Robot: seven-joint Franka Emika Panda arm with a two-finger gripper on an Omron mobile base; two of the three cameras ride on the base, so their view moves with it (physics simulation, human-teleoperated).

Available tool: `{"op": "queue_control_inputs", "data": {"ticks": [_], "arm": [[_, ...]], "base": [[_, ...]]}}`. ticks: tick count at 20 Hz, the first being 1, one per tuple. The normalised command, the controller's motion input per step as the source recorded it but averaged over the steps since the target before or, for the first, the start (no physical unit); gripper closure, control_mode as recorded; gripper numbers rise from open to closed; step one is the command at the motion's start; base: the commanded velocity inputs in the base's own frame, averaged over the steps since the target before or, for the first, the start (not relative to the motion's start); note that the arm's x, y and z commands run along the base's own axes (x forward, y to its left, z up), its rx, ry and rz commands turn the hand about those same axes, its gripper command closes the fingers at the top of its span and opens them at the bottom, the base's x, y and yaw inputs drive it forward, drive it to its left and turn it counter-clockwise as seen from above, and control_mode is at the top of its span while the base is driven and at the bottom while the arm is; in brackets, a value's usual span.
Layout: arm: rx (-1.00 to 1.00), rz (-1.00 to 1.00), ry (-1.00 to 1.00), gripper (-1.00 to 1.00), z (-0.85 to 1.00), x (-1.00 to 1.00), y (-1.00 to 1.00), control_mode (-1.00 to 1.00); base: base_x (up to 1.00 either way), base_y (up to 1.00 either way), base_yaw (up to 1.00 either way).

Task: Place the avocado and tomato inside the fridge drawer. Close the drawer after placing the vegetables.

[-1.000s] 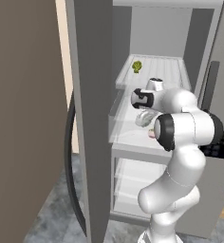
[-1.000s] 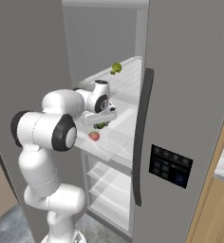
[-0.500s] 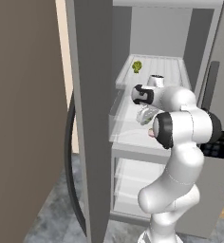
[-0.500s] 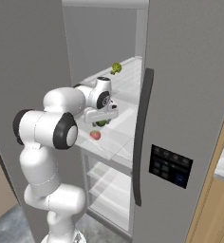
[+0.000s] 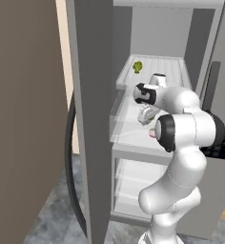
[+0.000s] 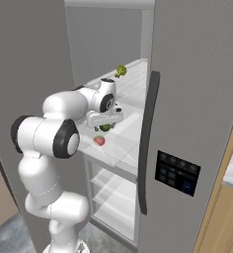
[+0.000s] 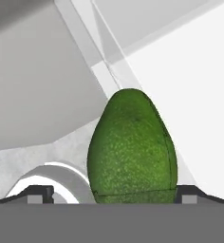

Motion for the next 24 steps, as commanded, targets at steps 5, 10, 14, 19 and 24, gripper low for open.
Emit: {"op": "queue_control_inputs", "data": {"ticks": [5,10,14,19,24], "arm": [[0.00,0.00,-0.19,-1.00,0.20,-0.49,0.01,-1.00],[0.00,0.00,-0.29,-1.00,0.45,-0.71,0.04,-1.00],[0.00,0.00,-0.29,-1.00,0.70,-0.70,0.19,-1.00],[-0.04,0.00,-0.24,-1.00,0.27,-0.79,0.55,-1.00],[-0.04,0.00,-0.21,-1.00,0.26,-0.66,0.46,-1.00]], "base": [[0.00,0.00,0.00],[0.00,0.00,0.00],[0.00,0.00,0.00],[0.00,0.00,0.00],[0.00,0.00,0.00]]}}
